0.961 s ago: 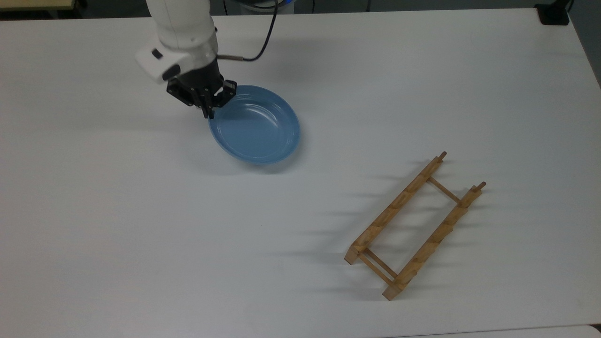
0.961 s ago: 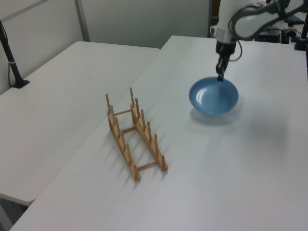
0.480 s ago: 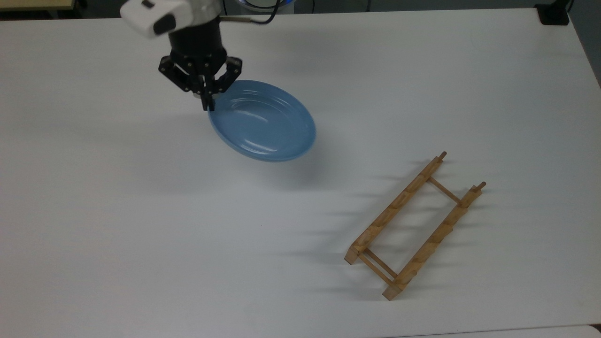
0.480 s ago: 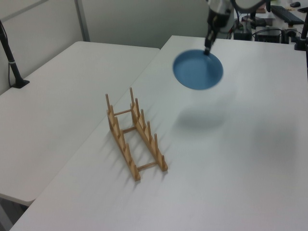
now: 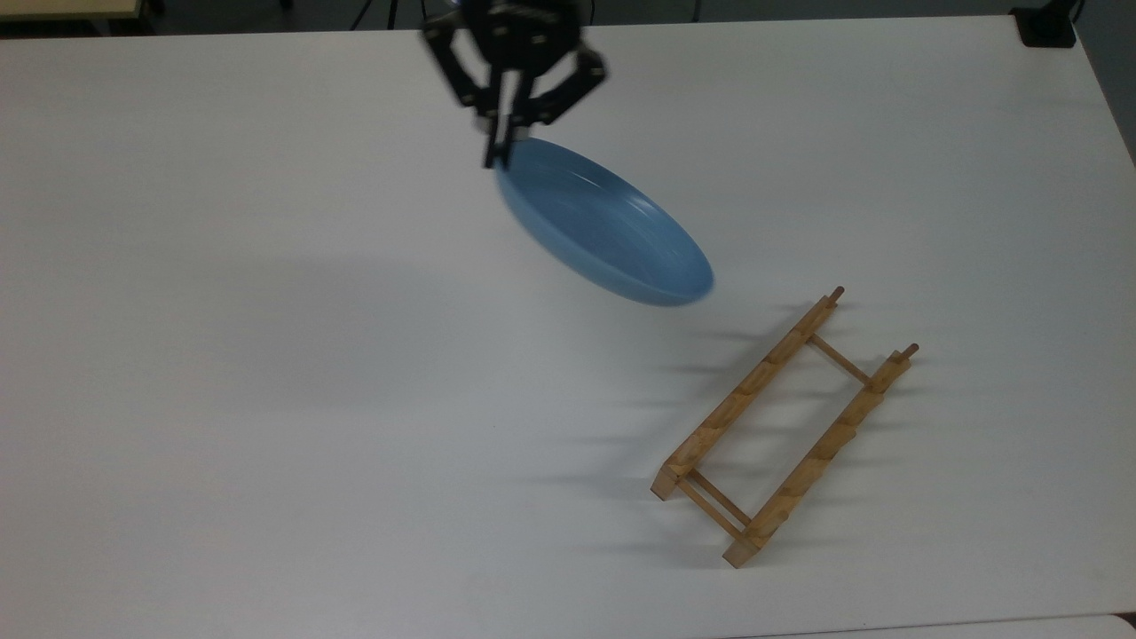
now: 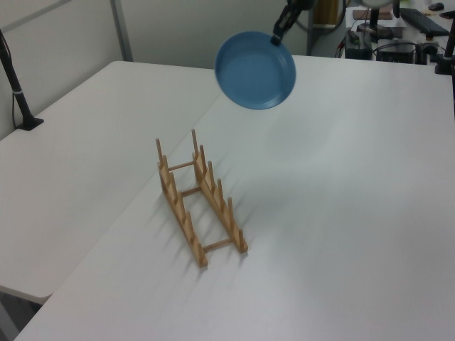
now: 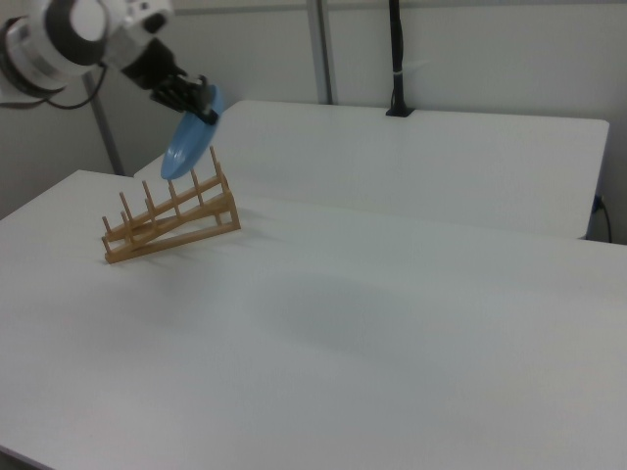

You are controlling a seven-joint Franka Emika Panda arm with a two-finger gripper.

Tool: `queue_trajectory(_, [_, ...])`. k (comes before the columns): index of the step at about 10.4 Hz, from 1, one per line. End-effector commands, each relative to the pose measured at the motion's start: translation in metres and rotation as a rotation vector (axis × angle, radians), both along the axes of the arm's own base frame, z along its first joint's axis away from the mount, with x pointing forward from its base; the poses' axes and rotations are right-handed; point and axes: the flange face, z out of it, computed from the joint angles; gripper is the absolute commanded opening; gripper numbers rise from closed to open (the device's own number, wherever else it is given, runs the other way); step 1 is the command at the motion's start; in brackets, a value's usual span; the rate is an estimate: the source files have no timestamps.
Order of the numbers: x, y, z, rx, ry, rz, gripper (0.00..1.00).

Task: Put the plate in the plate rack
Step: 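Carry the upright plate over the wooden rack and lower it between pegs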

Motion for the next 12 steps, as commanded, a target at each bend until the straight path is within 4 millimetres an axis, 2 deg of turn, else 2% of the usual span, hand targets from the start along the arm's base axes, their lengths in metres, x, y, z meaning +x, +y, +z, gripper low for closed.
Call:
queue_trajectory(1, [-0.008, 0.083, -0.009, -0.128, -0.210, -0.073, 0.00])
queue_trajectory(3, [-0.005, 0.135, -0.043, -0.191, -0.381, -0.096, 0.00])
queue_trajectory(4, [-0.002, 0.162, -0.067, -0.225, -0.485, -0.080, 0.00])
queue_trajectory(5, [-0.001, 0.178, -0.081, -0.242, -0.556, -0.066, 0.00])
queue_trajectory(8, [0.007, 0.200, -0.108, -0.226, -0.677, -0.060, 0.00])
queue_trajectory(12, [0.020, 0.214, -0.161, -0.272, -0.699, -0.040, 0.00])
